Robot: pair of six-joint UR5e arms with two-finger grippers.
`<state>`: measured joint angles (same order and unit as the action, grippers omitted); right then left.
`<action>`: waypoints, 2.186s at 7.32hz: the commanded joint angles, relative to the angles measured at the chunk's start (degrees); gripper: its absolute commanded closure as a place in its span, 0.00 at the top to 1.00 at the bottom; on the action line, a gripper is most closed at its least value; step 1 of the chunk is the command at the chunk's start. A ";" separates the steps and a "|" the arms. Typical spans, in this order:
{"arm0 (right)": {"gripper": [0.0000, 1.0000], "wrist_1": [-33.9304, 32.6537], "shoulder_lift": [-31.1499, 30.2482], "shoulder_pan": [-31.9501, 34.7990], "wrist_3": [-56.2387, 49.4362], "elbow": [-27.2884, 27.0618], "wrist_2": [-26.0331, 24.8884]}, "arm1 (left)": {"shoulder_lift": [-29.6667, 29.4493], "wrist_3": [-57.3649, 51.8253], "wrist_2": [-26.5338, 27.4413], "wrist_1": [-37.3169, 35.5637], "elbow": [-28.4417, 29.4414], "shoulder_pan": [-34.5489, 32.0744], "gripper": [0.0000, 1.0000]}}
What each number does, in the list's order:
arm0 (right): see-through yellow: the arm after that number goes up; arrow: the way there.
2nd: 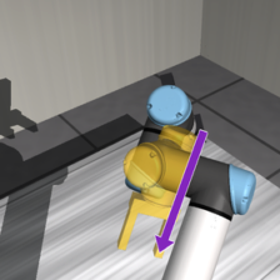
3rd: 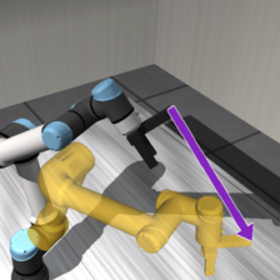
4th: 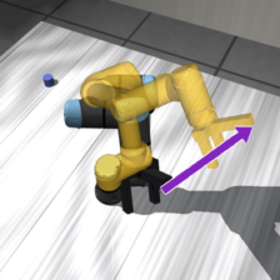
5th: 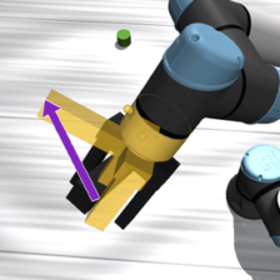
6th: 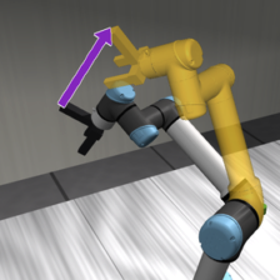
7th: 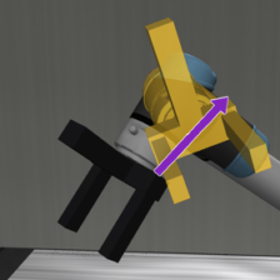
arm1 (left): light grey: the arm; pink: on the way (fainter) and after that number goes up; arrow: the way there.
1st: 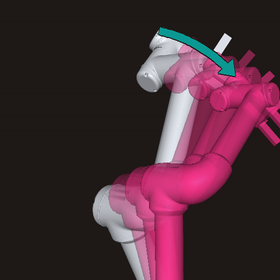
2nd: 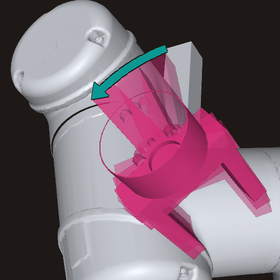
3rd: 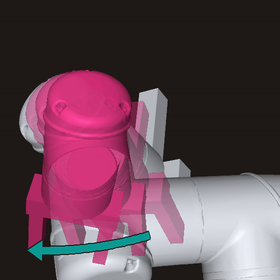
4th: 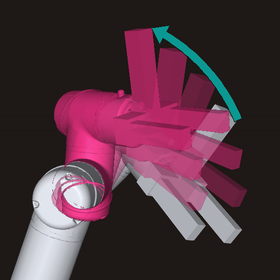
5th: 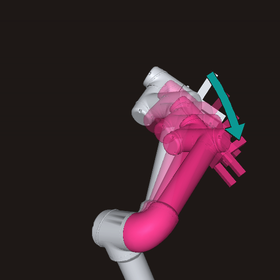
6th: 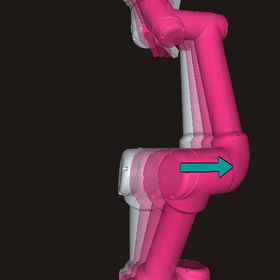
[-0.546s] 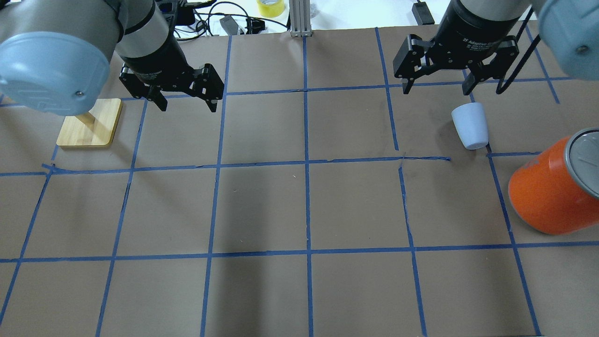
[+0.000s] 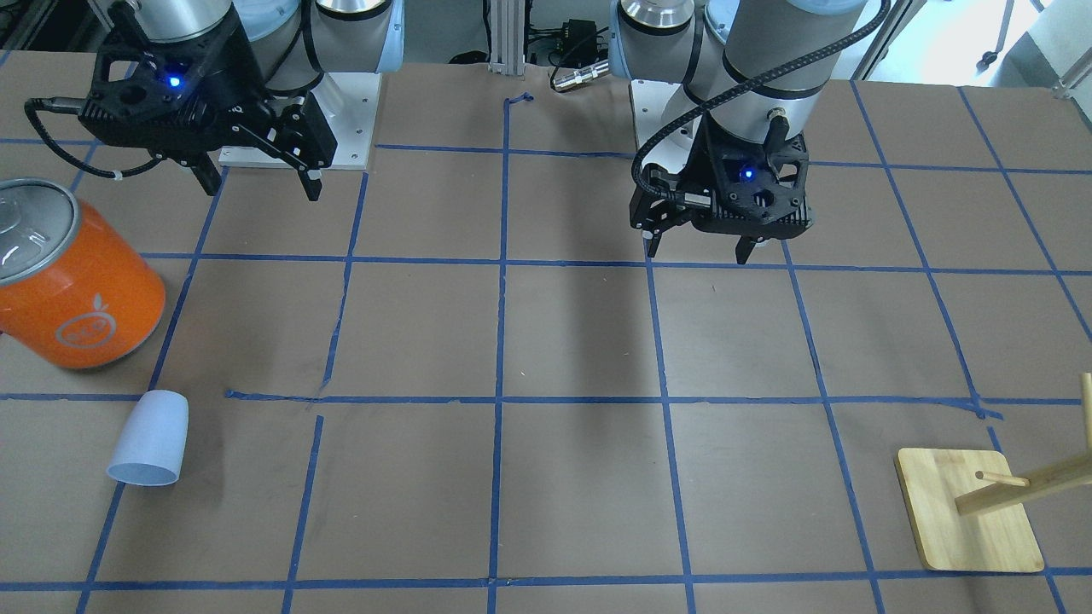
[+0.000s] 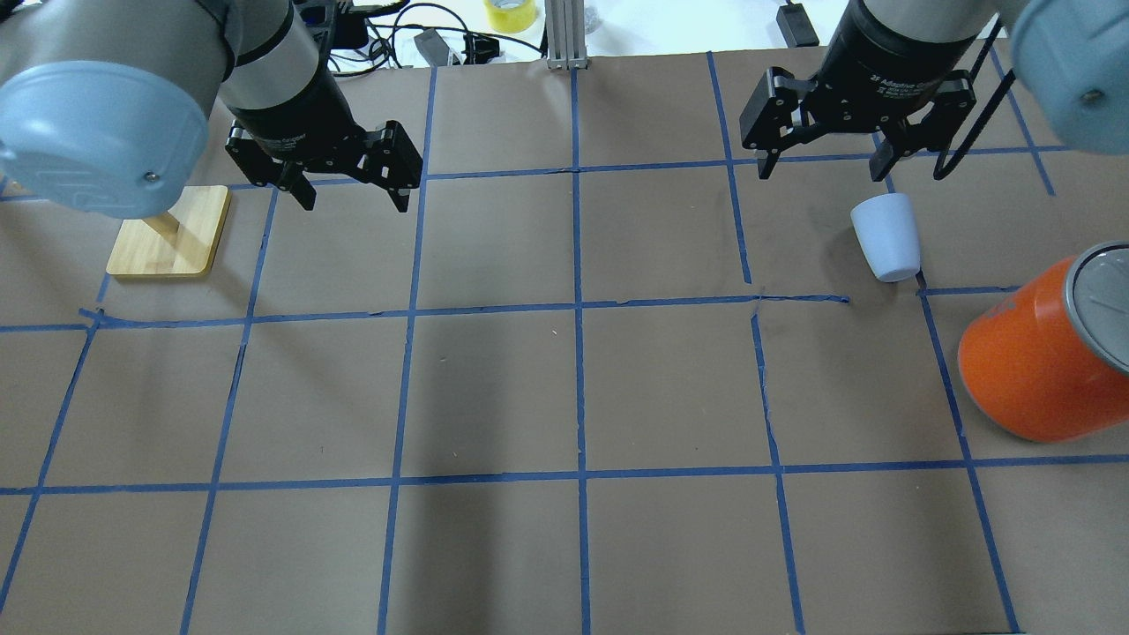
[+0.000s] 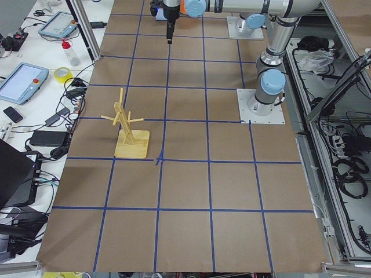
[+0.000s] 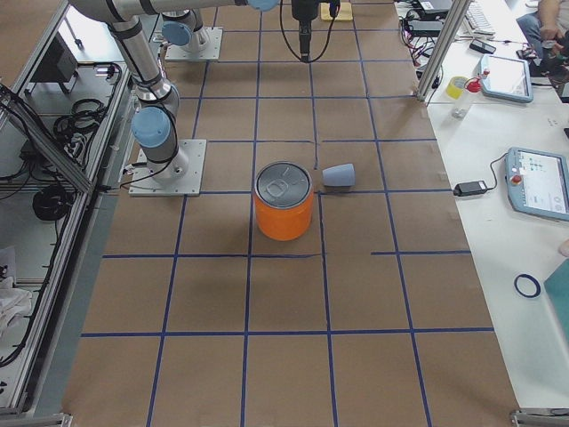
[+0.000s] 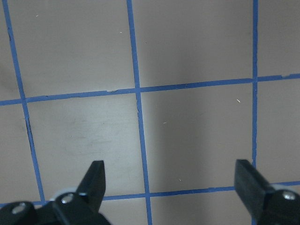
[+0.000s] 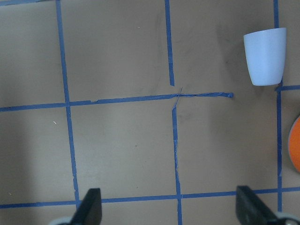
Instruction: Flip cup
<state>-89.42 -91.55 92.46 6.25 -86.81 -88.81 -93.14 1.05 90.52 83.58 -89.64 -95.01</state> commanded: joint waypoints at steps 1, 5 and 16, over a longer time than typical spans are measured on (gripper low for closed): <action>1.00 -0.40 0.41 0.00 1.12 -0.20 -0.31 | -0.02 0.00 0.01 0.00 -0.01 0.00 0.97; 1.00 -3.21 2.69 -1.74 -6.11 0.59 -0.93 | -0.20 0.00 0.01 -0.09 -0.01 0.00 0.97; 0.99 -29.03 25.18 -18.81 -25.84 -4.22 -0.93 | -0.90 0.09 0.01 -1.93 -1.32 0.00 0.97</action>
<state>-115.55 -67.92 73.84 -18.52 -89.25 -89.48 -94.03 1.07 90.47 82.16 -90.71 -95.01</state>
